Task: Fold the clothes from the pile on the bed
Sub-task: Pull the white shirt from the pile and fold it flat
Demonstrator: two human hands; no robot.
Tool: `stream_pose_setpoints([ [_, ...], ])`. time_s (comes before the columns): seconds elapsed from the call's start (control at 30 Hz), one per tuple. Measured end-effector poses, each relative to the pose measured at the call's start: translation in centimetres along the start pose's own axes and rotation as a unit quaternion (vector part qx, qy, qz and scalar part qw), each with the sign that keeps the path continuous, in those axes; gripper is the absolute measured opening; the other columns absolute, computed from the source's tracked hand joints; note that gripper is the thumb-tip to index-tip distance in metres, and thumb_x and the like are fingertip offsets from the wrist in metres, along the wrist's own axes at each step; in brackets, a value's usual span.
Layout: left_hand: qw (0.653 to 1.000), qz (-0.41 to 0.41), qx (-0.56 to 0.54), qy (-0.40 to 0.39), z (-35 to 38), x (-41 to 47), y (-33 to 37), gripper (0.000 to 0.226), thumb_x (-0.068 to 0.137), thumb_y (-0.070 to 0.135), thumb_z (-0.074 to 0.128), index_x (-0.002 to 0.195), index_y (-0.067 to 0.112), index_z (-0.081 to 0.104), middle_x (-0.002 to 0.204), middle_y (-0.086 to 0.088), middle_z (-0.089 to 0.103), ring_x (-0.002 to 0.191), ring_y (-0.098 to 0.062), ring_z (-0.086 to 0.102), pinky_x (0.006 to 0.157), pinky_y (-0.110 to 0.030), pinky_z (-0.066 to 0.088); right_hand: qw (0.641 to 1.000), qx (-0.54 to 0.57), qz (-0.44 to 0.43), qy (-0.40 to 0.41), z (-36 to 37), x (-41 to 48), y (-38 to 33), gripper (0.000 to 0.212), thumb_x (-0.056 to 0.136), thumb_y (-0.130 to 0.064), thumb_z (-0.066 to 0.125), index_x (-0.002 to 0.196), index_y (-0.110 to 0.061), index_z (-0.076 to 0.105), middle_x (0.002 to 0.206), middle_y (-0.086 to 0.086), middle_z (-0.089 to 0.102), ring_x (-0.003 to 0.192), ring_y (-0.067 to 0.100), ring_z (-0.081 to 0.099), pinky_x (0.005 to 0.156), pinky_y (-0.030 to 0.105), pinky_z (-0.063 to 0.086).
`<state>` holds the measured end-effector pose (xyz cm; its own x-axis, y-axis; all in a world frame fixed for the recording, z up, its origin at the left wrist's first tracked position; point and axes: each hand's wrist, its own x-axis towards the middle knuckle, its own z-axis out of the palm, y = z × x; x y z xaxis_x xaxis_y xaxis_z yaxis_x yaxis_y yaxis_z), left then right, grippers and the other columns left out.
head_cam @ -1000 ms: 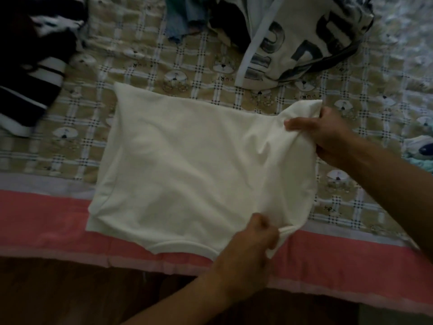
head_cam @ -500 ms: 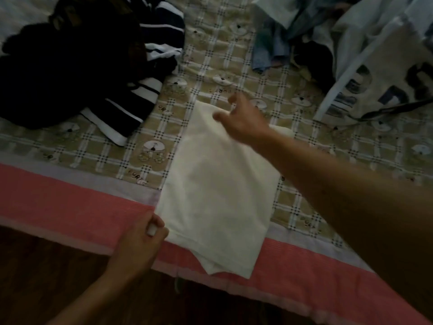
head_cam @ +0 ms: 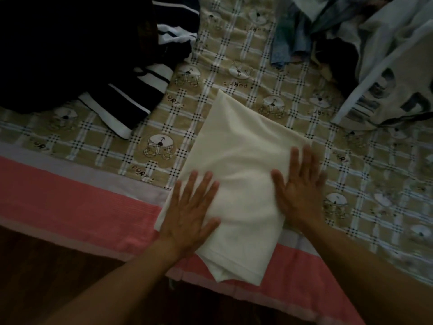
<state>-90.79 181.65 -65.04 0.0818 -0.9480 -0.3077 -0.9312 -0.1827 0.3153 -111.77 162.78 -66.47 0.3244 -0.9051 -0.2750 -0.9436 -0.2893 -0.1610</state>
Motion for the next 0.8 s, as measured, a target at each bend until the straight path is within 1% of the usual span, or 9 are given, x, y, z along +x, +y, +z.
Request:
stream_pose_setpoints([
  [0.1, 0.988, -0.137, -0.058, 0.050, -0.5, 0.4, -0.3, 0.087, 0.088, 0.064, 0.041, 0.157, 0.018, 0.013, 0.164, -0.010, 0.007, 0.151, -0.031, 0.005, 0.118, -0.058, 0.014, 0.992, 0.099, 0.082, 0.002, 0.1, -2.4, 0.7, 0.081, 0.090, -0.068, 0.017, 0.155, -0.025, -0.008, 0.164, 0.006, -0.006, 0.150, 0.023, -0.005, 0.120, 0.053, 0.008],
  [0.2, 0.925, -0.270, -0.243, 0.114, -2.1, 1.2, 0.0, 0.091, 0.080, 0.052, 0.069, 0.151, 0.016, 0.023, 0.147, -0.013, 0.036, 0.133, -0.031, 0.038, 0.106, -0.047, 0.040, 0.970, 0.233, 0.054, 0.039, -0.5, -5.7, -1.2, 0.081, 0.091, -0.053, 0.042, 0.156, -0.026, 0.001, 0.162, -0.002, 0.008, 0.147, 0.013, 0.012, 0.118, 0.034, 0.017],
  [0.3, 0.890, -0.318, -0.324, 0.030, -3.9, 2.0, -0.6, 0.074, 0.075, 0.038, 0.081, 0.134, 0.016, 0.043, 0.124, -0.004, 0.058, 0.114, -0.026, 0.057, 0.087, -0.034, 0.047, 0.923, 0.380, 0.058, -0.017, -1.1, -9.0, -2.8, 0.090, 0.086, -0.029, 0.068, 0.154, -0.036, 0.009, 0.150, -0.015, 0.018, 0.130, -0.004, 0.024, 0.104, 0.011, 0.023],
  [0.4, 0.859, -0.303, -0.399, -0.101, -5.3, 2.2, -0.5, 0.071, 0.072, 0.032, 0.084, 0.132, 0.024, 0.048, 0.116, 0.005, 0.063, 0.103, -0.017, 0.061, 0.086, -0.035, 0.050, 0.875, 0.473, 0.039, -0.097, -0.8, -10.4, -2.7, 0.089, 0.079, -0.025, 0.076, 0.151, -0.036, 0.024, 0.150, -0.021, 0.027, 0.131, -0.012, 0.031, 0.111, 0.014, 0.029],
  [0.47, 0.843, -0.288, -0.434, -0.132, -6.5, 2.1, 0.8, 0.073, 0.071, 0.021, 0.085, 0.133, 0.028, 0.046, 0.110, 0.012, 0.062, 0.099, -0.010, 0.061, 0.091, -0.039, 0.051, 0.853, 0.504, 0.030, -0.131, -1.5, -10.4, -2.0, 0.086, 0.075, -0.020, 0.077, 0.148, -0.032, 0.033, 0.147, -0.023, 0.033, 0.132, -0.015, 0.031, 0.114, 0.023, 0.030],
  [0.53, 0.845, -0.262, -0.450, -0.122, -7.9, 2.3, 2.8, 0.078, 0.066, 0.018, 0.089, 0.130, 0.030, 0.047, 0.110, 0.015, 0.064, 0.100, -0.007, 0.062, 0.092, -0.040, 0.052, 0.843, 0.518, 0.027, -0.143, -3.6, -9.7, -0.8, 0.086, 0.074, -0.014, 0.075, 0.148, -0.030, 0.035, 0.149, -0.017, 0.034, 0.136, -0.005, 0.033, 0.115, 0.022, 0.029],
  [0.63, 0.855, -0.220, -0.460, -0.092, -9.9, 3.2, 7.7, 0.083, 0.055, 0.023, 0.094, 0.127, 0.025, 0.055, 0.109, 0.010, 0.071, 0.098, -0.008, 0.069, 0.081, -0.029, 0.056, 0.835, 0.534, 0.007, -0.128, -8.0, -8.4, 2.4, 0.087, 0.073, -0.009, 0.069, 0.150, -0.027, 0.034, 0.150, -0.015, 0.034, 0.136, -0.003, 0.032, 0.108, 0.007, 0.026],
  [0.7, 0.846, -0.193, -0.494, -0.057, -10.8, 4.2, 11.9, 0.061, 0.063, 0.007, 0.085, 0.116, 0.023, 0.059, 0.097, 0.016, 0.074, 0.082, 0.002, 0.070, 0.063, -0.014, 0.056, 0.839, 0.533, -0.009, -0.108, -11.1, -7.8, 5.6, 0.088, 0.070, -0.012, 0.067, 0.150, -0.028, 0.034, 0.149, -0.014, 0.036, 0.134, -0.003, 0.036, 0.105, 0.007, 0.029],
  [0.8, 0.840, -0.149, -0.520, -0.045, -11.2, 6.6, 18.9, 0.061, 0.071, -0.004, 0.076, 0.122, 0.020, 0.055, 0.085, 0.025, 0.073, 0.076, 0.008, 0.068, 0.054, -0.009, 0.051, 0.856, 0.513, -0.016, -0.061, -15.3, -7.2, 12.2, 0.090, 0.067, -0.016, 0.067, 0.150, -0.024, 0.034, 0.145, -0.007, 0.041, 0.128, 0.001, 0.043, 0.103, 0.009, 0.034],
])
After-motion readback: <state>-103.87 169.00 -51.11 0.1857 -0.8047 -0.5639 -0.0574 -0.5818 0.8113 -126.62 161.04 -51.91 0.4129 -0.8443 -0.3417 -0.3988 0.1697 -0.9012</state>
